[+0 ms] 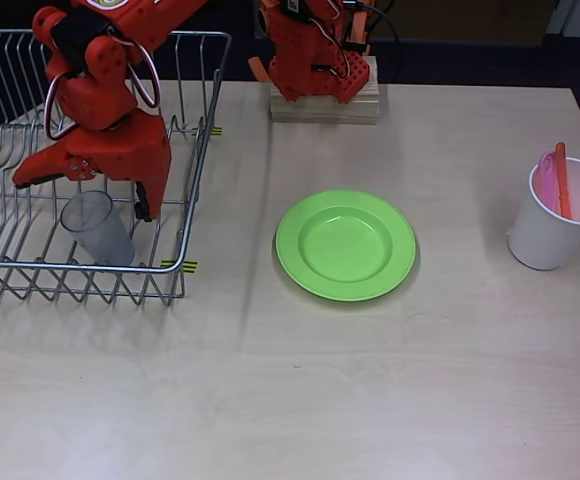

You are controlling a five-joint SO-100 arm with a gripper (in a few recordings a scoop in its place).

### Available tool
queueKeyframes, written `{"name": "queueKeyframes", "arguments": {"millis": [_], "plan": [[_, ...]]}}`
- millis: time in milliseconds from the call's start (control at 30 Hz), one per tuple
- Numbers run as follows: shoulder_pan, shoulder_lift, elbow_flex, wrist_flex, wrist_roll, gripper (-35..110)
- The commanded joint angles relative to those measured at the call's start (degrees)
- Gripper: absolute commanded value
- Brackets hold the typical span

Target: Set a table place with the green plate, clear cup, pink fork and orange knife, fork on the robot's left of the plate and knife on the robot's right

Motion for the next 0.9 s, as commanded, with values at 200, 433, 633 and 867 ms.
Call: {"name": "queueKeyframes", "arguments": {"millis": [200,433,633,867], "plan": [[0.62,-4.39,-5.71,0.18,-0.62,65],[1.41,-5.89,-5.80,0.00,-1.14,52],[1.93,-6.77,-5.80,-0.88,-1.41,43],[1.93,-7.03,-5.80,-1.93,-2.37,32]]}}
